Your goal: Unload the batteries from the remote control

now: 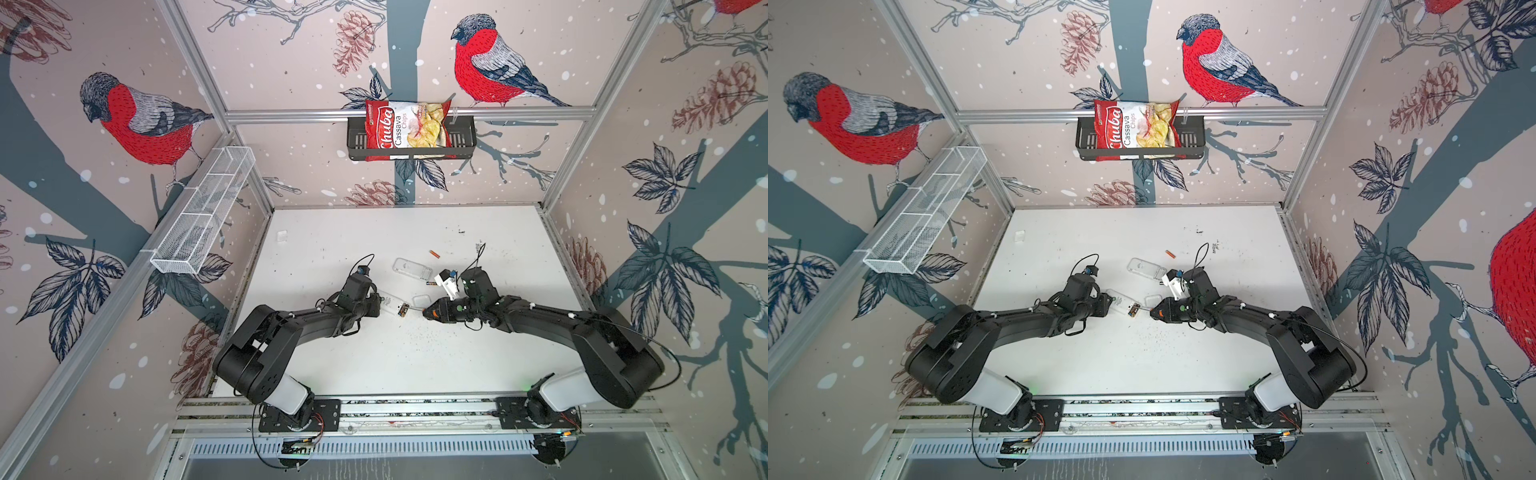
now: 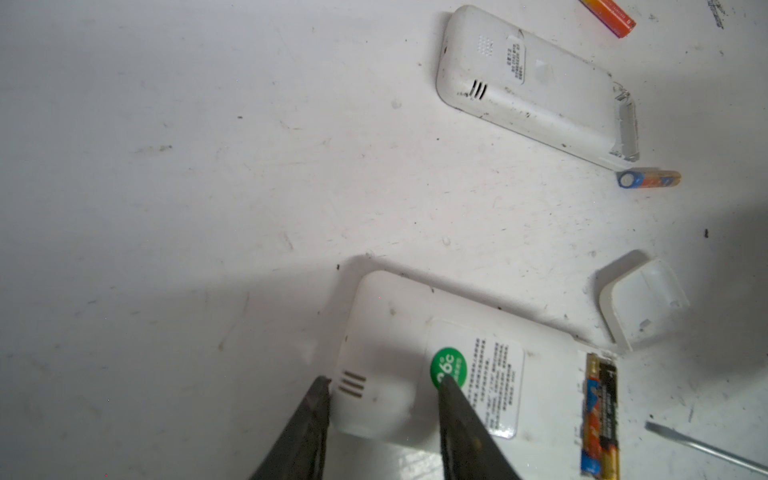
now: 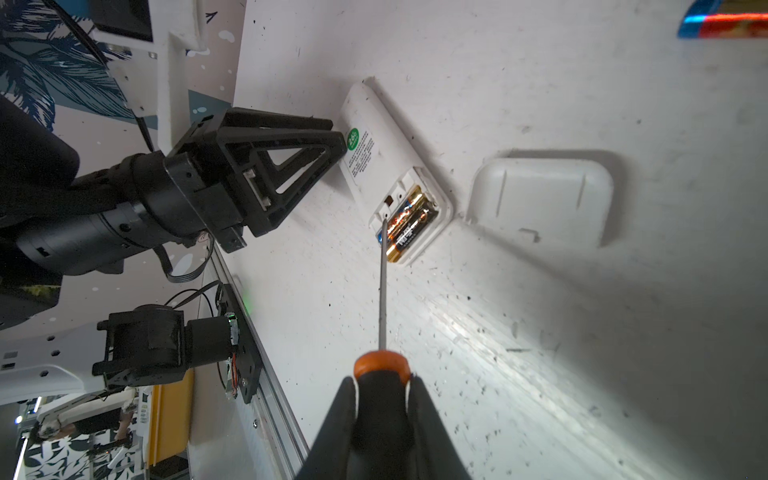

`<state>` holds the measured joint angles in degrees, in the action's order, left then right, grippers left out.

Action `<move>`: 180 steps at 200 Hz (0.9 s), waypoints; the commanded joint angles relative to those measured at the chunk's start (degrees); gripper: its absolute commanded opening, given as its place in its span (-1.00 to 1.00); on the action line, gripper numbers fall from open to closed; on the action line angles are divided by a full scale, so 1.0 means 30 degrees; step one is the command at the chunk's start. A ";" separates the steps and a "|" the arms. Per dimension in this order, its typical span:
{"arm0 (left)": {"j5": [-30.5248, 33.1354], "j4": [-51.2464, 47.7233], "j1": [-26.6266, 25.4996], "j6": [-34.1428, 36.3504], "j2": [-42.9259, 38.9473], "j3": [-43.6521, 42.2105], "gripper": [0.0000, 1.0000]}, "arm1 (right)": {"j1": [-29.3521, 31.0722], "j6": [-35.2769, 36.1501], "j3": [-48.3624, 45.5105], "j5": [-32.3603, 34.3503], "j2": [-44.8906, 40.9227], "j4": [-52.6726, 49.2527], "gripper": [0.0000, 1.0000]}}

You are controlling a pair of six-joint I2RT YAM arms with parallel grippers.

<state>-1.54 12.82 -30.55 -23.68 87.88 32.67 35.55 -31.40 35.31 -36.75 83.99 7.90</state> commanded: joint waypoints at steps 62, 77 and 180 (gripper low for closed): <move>-0.1713 -0.1548 -0.0184 0.0232 0.0064 -0.0163 -0.16 | -0.0044 0.0290 -0.0391 -0.0182 0.0081 0.0032 -1.00; -0.1742 -0.1517 -0.0188 0.0211 0.0092 -0.0180 -0.17 | -0.0018 0.0246 -0.0301 -0.0268 0.0213 0.0199 -1.00; -0.1874 -0.1347 -0.0182 0.0092 0.0035 -0.0330 -0.17 | 0.0103 0.0066 -0.0178 -0.0444 0.1245 0.1044 -1.00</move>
<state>-1.63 13.26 -30.57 -23.66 87.74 32.23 35.62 -31.27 34.39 -37.60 86.76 7.75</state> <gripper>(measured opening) 0.418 0.224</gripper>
